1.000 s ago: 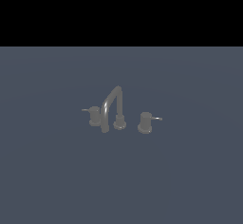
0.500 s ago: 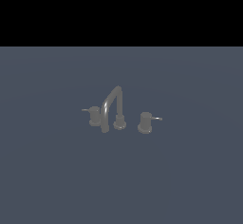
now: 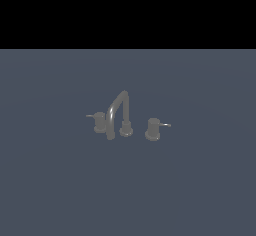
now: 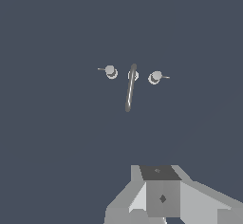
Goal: Turn on the faucet by rotating a designated handle.
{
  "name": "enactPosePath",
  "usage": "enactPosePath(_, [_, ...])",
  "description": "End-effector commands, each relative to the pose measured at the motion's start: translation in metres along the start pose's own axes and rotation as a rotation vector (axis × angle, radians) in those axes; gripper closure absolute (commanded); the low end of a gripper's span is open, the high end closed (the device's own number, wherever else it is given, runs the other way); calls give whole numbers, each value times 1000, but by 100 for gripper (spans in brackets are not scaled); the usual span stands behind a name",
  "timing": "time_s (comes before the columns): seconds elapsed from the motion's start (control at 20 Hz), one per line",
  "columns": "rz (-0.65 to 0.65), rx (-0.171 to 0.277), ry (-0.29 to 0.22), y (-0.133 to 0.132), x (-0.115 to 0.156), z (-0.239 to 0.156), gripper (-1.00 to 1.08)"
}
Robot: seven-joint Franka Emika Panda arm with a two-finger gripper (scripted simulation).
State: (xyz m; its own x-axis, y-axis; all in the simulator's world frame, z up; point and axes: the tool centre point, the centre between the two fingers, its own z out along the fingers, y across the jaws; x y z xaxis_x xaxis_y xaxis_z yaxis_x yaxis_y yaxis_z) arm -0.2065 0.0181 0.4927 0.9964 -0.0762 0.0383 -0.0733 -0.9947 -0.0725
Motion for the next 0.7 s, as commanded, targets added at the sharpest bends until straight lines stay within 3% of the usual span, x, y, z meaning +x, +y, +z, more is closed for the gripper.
enactPosePath(0.0, [40, 29, -16, -6, 12, 9, 108])
enactPosePath(0.35, [209, 117, -83, -30, 55, 48, 108])
enactPosePath(0.65, [385, 163, -150, -52, 91, 91, 108])
